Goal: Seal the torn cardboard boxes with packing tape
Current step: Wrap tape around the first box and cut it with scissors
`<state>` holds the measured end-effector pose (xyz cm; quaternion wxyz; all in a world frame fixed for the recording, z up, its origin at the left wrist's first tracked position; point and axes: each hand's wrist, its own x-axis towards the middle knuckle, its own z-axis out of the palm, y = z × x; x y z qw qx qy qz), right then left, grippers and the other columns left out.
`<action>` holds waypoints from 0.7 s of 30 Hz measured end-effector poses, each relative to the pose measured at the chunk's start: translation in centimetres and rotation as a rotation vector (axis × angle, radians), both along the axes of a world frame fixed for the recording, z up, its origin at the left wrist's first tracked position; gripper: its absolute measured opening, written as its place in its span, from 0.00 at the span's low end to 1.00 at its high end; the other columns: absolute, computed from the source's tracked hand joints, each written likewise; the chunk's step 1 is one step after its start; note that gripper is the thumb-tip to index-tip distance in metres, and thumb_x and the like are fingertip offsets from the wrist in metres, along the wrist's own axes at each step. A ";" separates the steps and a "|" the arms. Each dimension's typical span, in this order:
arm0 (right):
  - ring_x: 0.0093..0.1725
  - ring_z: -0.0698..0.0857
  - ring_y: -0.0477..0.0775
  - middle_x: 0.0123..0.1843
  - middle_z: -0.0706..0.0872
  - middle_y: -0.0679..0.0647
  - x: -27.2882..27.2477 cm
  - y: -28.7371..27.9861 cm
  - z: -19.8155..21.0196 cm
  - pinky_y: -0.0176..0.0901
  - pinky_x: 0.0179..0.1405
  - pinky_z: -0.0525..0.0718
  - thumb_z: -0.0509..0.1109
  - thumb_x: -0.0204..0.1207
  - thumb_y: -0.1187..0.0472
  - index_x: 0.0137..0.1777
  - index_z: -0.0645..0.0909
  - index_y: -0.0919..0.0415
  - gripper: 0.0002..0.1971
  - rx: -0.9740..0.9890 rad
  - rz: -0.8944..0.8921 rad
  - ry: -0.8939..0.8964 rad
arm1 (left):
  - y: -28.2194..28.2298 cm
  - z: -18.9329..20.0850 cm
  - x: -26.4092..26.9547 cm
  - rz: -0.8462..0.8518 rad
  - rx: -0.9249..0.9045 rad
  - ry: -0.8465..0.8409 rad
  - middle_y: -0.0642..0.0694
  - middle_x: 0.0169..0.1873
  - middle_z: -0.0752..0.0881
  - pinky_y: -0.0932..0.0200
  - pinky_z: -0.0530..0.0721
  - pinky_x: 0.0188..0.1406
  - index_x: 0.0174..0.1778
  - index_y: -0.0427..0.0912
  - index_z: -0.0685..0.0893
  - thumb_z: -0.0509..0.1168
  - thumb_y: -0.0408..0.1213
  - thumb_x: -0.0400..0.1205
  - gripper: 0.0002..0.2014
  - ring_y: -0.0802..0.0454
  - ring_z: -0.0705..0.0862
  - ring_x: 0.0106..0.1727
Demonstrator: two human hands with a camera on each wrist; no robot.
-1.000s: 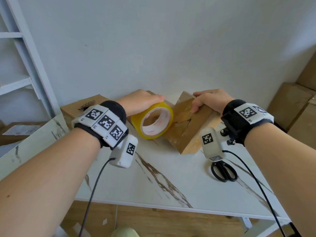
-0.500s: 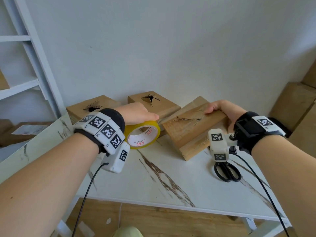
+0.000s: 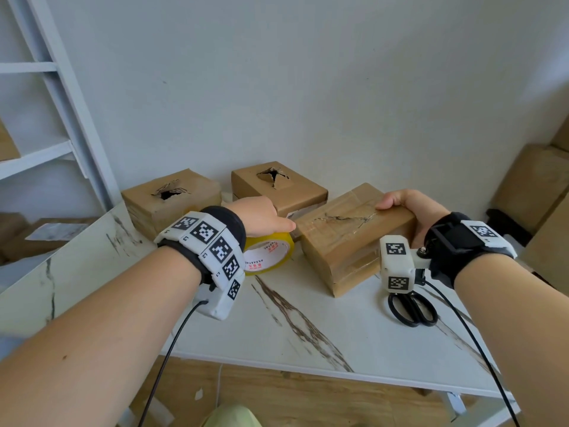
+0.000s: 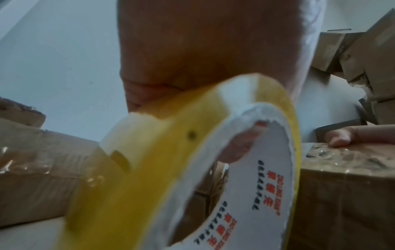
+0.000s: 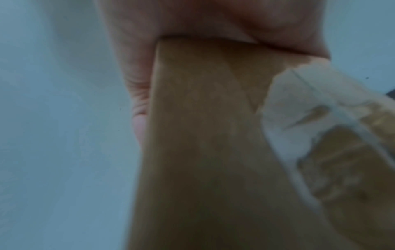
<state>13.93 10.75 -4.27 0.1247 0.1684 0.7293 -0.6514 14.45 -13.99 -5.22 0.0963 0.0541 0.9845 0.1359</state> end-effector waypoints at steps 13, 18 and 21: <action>0.28 0.84 0.59 0.32 0.86 0.59 -1.1 0.8 -1.8 0.47 0.37 0.86 0.69 0.63 0.62 0.40 0.80 0.66 0.08 0.001 0.026 -0.072 | 0.3 -0.3 -0.4 0.007 0.036 -0.046 0.48 0.26 0.72 0.61 0.65 0.27 0.26 0.43 0.70 0.59 0.55 0.83 0.24 0.54 0.70 0.28; 0.37 0.86 0.61 0.40 0.87 0.60 -0.9 0.3 -2.2 0.52 0.49 0.86 0.75 0.57 0.63 0.47 0.81 0.64 0.17 0.058 0.004 -0.085 | 0.0 0.0 -0.5 0.012 0.000 -0.016 0.48 0.23 0.69 0.60 0.63 0.26 0.24 0.44 0.68 0.59 0.54 0.82 0.24 0.53 0.68 0.25; 0.50 0.84 0.64 0.52 0.83 0.63 -0.9 -0.8 -0.8 0.50 0.60 0.79 0.74 0.56 0.62 0.46 0.77 0.62 0.17 0.312 0.095 -0.054 | 0.2 0.2 -0.7 0.005 -0.046 -0.031 0.47 0.25 0.72 0.60 0.65 0.26 0.26 0.44 0.71 0.59 0.54 0.83 0.23 0.53 0.70 0.27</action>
